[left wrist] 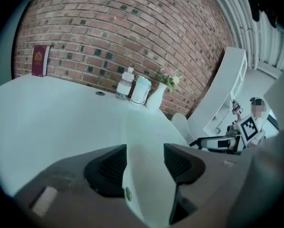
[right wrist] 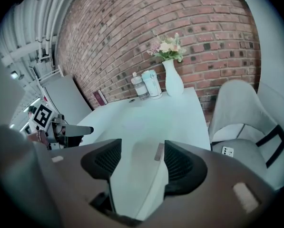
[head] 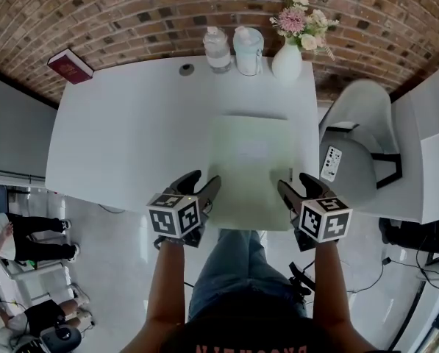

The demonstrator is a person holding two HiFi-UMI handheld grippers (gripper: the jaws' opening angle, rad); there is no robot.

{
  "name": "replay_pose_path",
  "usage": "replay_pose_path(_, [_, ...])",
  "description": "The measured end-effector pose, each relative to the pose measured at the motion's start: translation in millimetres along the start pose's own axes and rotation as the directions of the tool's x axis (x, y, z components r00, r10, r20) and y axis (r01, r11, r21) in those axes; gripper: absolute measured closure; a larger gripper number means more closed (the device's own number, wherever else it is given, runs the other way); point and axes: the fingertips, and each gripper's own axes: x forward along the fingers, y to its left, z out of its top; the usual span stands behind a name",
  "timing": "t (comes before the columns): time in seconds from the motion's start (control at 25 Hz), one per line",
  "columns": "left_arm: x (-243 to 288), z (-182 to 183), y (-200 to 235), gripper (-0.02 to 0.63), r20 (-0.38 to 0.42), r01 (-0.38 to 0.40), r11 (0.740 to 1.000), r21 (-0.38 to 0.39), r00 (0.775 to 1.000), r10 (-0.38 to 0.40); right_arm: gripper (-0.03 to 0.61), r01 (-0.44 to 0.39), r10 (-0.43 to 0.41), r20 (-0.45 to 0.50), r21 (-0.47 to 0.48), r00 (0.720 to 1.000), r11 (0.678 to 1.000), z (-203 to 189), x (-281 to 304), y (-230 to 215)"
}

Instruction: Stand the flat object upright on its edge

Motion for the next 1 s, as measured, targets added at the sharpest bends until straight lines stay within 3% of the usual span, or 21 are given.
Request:
replay_pose_path(0.36, [14.9,-27.3,18.4,0.351,-0.118,0.019,0.994,-0.107,0.993,-0.031,0.268,-0.015,0.028,-0.109,0.125,0.994,0.992,-30.4,18.5,-15.6])
replay_pose_path(0.64, [29.6,-30.6,20.3,0.351,-0.158,0.060,0.985,-0.160,0.984,-0.086,0.269,-0.024,0.058,-0.178,0.184,0.982,0.983,-42.9,34.6,-20.6])
replay_pose_path(0.84, [35.0,-38.5,23.5,0.351,-0.182,0.102,0.964,-0.244,0.972,-0.149,0.281,-0.066,0.113,-0.186,0.244,0.976,0.967,-47.6,41.1,-17.9])
replay_pose_path(1.0, [37.9,-40.6,22.5,0.357,-0.171,0.130,0.956,-0.263,0.969,-0.178,0.284,-0.072,0.119,-0.182,0.245,0.976,0.967,-47.6,43.1,-17.1])
